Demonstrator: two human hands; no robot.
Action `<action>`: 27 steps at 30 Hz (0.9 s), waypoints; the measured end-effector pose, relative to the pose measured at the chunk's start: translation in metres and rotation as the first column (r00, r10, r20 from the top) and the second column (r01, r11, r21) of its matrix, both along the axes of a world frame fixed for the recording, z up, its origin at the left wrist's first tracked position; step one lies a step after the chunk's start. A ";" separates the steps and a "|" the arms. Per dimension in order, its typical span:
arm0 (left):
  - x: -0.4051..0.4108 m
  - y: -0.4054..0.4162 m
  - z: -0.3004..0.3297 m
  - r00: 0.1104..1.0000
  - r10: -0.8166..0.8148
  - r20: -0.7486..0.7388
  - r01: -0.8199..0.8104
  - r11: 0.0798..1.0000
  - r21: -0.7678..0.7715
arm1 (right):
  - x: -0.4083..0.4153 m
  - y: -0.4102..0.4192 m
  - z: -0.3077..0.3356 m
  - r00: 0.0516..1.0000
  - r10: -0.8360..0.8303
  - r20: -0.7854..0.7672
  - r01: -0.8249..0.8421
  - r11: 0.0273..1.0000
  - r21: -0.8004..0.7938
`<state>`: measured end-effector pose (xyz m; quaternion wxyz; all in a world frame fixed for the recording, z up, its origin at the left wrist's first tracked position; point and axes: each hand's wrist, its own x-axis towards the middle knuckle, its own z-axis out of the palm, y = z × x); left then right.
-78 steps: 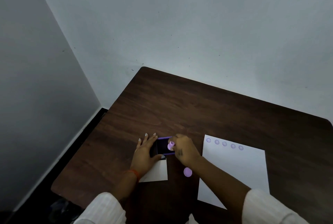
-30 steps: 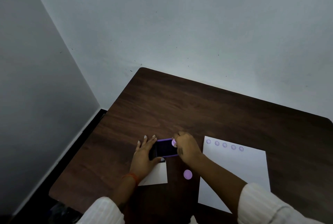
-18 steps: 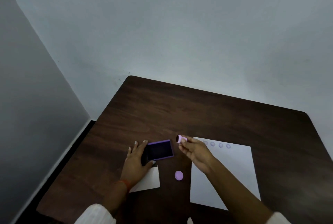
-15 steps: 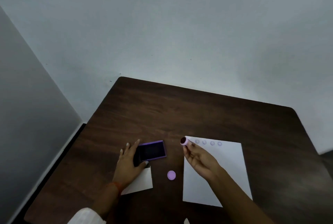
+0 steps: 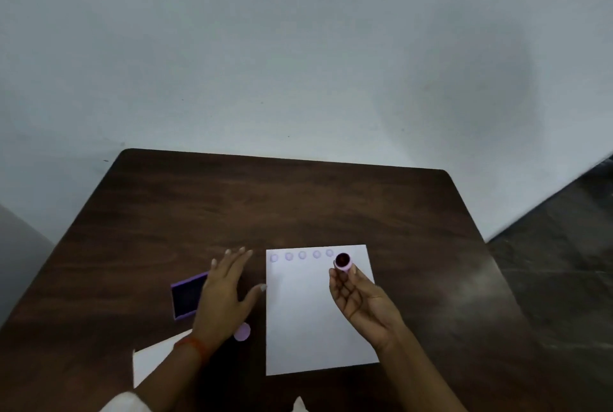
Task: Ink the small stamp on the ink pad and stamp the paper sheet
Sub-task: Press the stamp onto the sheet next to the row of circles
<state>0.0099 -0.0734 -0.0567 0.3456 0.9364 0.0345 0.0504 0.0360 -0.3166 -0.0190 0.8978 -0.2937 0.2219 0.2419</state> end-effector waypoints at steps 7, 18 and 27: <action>0.043 -0.064 -0.006 0.962 -0.269 -0.047 0.273 0.950 0.150 | 0.026 -0.025 -0.004 0.997 -0.039 0.062 0.060 0.918 -0.392; 0.082 -0.087 -0.029 0.894 -0.377 -0.244 0.435 0.859 0.268 | 0.068 -0.007 -0.027 0.956 0.272 0.112 0.116 0.002 -0.993; 0.088 -0.084 -0.032 0.885 -0.375 -0.275 0.450 0.840 0.302 | 0.080 -0.008 -0.046 0.738 0.658 -0.147 0.163 -0.386 -0.908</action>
